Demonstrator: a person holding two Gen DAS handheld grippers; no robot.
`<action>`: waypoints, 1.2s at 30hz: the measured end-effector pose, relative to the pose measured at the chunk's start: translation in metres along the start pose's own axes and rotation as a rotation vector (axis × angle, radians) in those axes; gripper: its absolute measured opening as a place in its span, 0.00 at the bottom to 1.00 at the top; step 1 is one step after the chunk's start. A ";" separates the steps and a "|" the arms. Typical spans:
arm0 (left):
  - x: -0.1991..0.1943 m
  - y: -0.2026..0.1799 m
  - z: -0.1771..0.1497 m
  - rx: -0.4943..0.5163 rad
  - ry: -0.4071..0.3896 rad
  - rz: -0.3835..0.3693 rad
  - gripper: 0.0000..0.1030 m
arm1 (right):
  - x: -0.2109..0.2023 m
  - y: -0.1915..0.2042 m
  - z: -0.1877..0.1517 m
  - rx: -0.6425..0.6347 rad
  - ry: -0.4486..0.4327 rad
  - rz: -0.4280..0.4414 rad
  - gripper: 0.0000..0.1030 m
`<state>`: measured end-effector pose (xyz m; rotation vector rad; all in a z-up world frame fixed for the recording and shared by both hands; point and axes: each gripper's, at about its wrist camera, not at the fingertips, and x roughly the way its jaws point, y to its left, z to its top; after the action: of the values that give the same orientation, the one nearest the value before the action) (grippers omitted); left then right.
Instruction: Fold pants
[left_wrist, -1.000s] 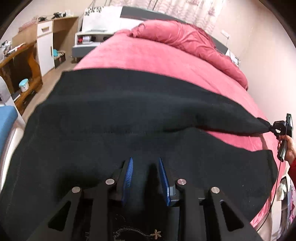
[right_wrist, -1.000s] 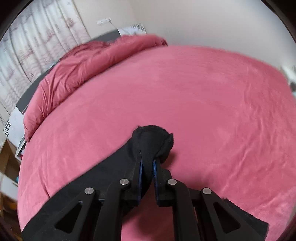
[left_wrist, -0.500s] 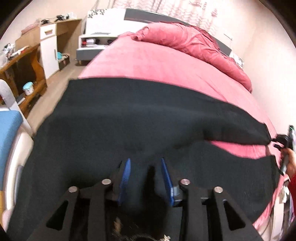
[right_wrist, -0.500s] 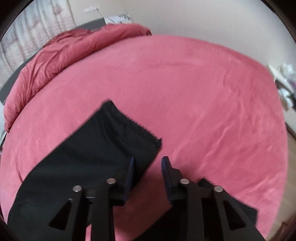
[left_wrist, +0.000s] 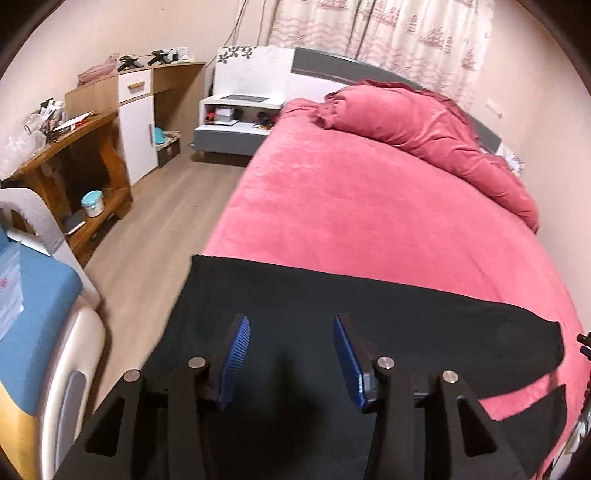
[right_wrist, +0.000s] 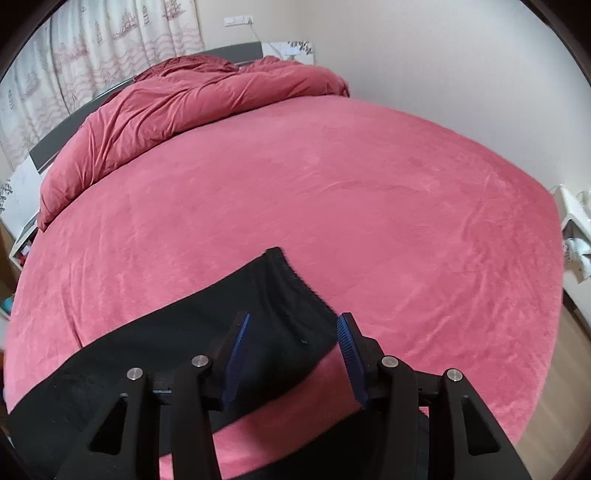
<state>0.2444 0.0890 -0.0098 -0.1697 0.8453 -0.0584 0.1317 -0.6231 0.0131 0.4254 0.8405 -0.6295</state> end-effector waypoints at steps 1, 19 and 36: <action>0.004 0.004 0.002 -0.007 0.006 0.007 0.47 | 0.007 0.004 0.000 -0.004 0.010 0.004 0.47; 0.094 0.057 0.032 -0.149 0.155 0.088 0.50 | 0.088 0.070 0.017 -0.134 0.147 -0.089 0.55; 0.154 0.105 0.037 -0.218 0.213 0.120 0.59 | 0.114 0.035 0.045 -0.127 0.226 -0.190 0.60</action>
<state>0.3726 0.1784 -0.1181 -0.3206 1.0729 0.1310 0.2372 -0.6622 -0.0472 0.3063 1.1390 -0.7076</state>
